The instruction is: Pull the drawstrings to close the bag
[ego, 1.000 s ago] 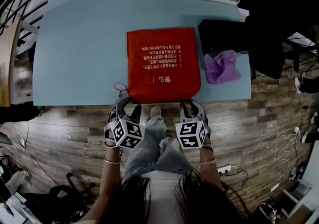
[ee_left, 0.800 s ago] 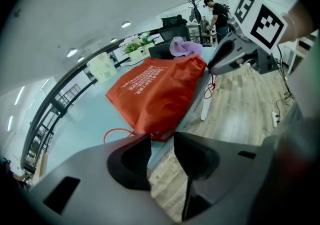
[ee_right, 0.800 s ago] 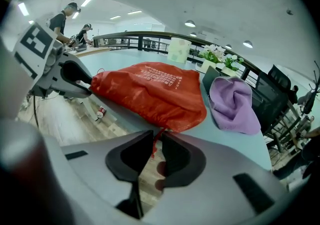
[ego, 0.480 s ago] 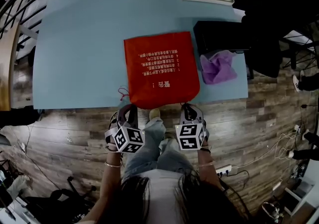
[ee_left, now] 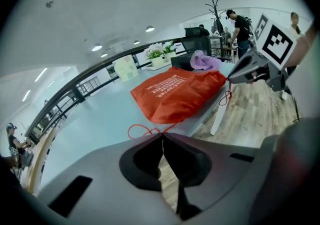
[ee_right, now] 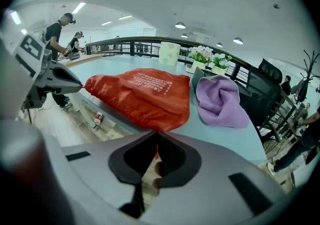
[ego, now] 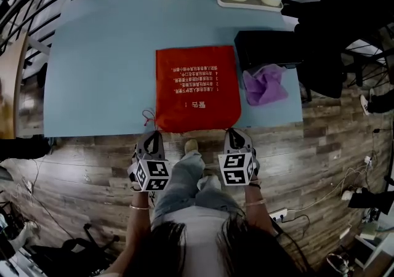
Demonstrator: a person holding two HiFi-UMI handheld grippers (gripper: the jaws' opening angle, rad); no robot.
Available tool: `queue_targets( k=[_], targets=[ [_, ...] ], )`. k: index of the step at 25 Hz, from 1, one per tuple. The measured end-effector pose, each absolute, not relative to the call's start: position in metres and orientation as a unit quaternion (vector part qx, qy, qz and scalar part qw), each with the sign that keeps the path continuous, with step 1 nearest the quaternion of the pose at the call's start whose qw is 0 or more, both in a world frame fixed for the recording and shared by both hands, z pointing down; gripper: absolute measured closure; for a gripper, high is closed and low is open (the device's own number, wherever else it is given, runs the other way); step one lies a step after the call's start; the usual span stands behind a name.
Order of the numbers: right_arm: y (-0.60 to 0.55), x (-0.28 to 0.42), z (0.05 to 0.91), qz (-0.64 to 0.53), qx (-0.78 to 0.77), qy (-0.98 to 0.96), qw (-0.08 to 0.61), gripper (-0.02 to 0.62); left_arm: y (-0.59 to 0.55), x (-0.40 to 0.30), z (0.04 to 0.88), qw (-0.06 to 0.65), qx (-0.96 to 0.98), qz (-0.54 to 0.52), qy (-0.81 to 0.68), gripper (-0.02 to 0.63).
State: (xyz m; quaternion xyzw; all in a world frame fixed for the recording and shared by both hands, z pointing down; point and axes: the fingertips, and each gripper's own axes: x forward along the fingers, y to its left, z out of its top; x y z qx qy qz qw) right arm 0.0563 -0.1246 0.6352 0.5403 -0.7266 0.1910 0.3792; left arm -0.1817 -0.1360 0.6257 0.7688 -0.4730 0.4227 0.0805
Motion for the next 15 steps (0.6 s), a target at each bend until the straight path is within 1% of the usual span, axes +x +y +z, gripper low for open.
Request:
queue_targets(
  k=[7, 15],
  targets=[
    [-0.128, 0.055, 0.624, 0.161, 0.549, -0.724, 0.385, 0.566, -0.146, -0.191, 0.613, 0.086, 0.749, 0.406, -0.517, 0.589],
    [-0.135, 0.066, 0.612, 0.14, 0.567, -0.715, 0.385, 0.567, -0.158, -0.194, 0.601, 0.081, 0.745, 0.392, -0.534, 0.589]
  ],
)
